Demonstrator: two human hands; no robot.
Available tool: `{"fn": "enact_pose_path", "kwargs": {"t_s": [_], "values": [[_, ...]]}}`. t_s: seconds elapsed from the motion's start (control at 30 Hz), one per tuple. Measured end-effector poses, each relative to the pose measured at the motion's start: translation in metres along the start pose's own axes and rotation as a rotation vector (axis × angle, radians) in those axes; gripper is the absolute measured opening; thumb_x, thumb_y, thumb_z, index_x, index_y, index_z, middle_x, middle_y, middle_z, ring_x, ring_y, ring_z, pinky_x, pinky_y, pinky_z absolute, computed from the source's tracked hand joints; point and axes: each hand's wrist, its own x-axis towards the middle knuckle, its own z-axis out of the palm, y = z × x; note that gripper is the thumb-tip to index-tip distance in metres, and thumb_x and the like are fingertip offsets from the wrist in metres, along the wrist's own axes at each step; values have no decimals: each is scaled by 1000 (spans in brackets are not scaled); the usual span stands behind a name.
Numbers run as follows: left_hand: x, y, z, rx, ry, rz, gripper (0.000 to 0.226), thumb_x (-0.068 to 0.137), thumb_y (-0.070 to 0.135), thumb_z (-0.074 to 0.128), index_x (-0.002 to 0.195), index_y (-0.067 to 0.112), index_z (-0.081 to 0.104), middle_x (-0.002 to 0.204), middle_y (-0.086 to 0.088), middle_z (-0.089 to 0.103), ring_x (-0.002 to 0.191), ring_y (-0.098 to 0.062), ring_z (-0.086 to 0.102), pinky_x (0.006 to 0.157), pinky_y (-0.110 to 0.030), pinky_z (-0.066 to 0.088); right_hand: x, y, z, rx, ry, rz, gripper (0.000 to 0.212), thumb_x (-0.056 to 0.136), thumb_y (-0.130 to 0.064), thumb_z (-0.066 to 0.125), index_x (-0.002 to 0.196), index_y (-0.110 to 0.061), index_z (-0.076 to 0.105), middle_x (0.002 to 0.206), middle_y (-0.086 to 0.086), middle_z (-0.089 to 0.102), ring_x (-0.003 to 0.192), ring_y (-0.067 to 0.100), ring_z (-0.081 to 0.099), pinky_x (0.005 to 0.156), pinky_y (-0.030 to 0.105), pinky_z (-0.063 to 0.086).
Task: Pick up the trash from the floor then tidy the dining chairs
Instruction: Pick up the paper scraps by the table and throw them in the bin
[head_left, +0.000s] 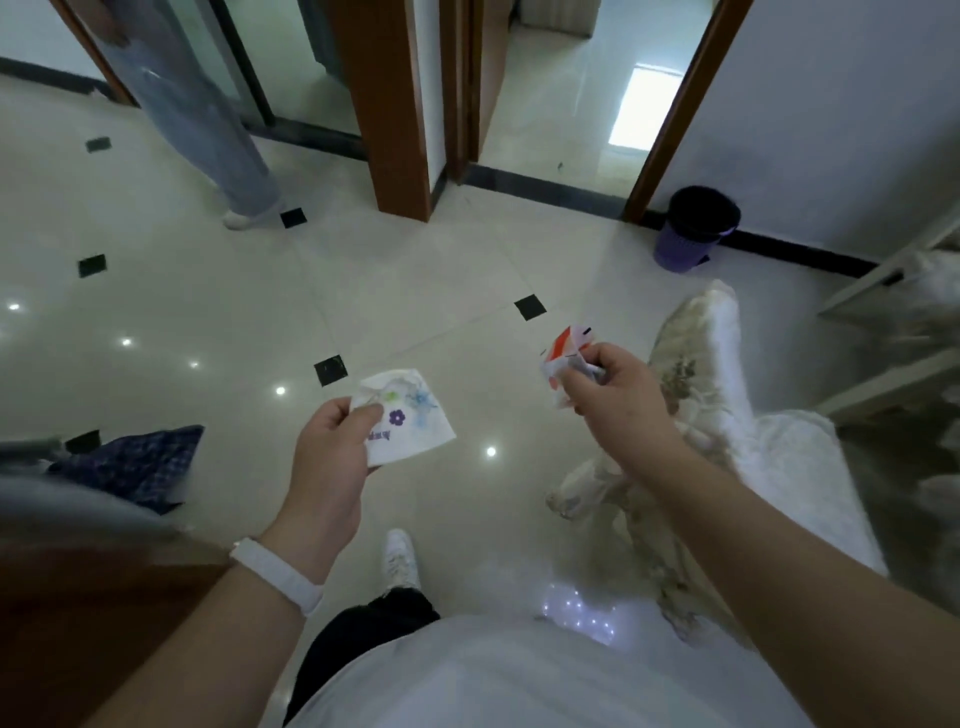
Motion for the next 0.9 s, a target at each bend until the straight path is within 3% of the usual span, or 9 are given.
{"fn": "enact_pose_path", "kwargs": {"t_s": [0.13,0.3,0.4,0.53,0.63,0.77,0.9], "values": [[71,54,-1,61,-103,22,8,92,9,60,90,14,65,88,-9,70,79,-23,64,69,-34,50,41,-51,28,13,64,12,16,90,-23,63,81,-9,65,59,-7,61,58,10,52,59,27,40],[145,117,28,143,-254,72,7,93,11,59,96,9,65,96,-15,71,89,-33,66,76,-44,54,75,-85,39,20,160,-19,14,89,-29,65,83,-17,65,62,-11,57,51,-1,45,48,14,35],[176,136,58,164,-312,75,12,92,11,60,101,6,66,103,-21,71,97,-40,68,88,-53,54,94,-77,33,22,234,59,16,88,-33,64,77,-21,63,61,-11,59,52,3,47,53,23,40],[209,145,104,197,-365,64,7,92,8,59,93,13,65,89,-9,72,85,-27,66,79,-41,52,138,-62,24,74,344,146,19,85,-34,66,73,-20,62,62,-3,62,57,13,53,55,38,45],[234,156,143,235,-377,63,10,93,9,59,99,11,66,91,-8,73,80,-20,67,73,-34,52,185,-51,21,130,368,167,22,83,-38,66,77,-16,64,79,9,67,71,31,62,70,50,55],[274,180,202,274,-338,80,8,95,10,59,95,15,65,85,-2,73,73,-13,69,66,-29,54,270,-41,10,233,326,201,22,88,-33,67,84,-11,65,86,12,69,69,21,59,63,33,47],[306,209,275,305,-292,96,8,95,11,59,94,17,63,81,1,72,67,-9,69,58,-24,52,351,-48,-25,328,313,188,23,89,-32,66,86,-9,65,85,12,67,66,13,54,61,30,43]]}}
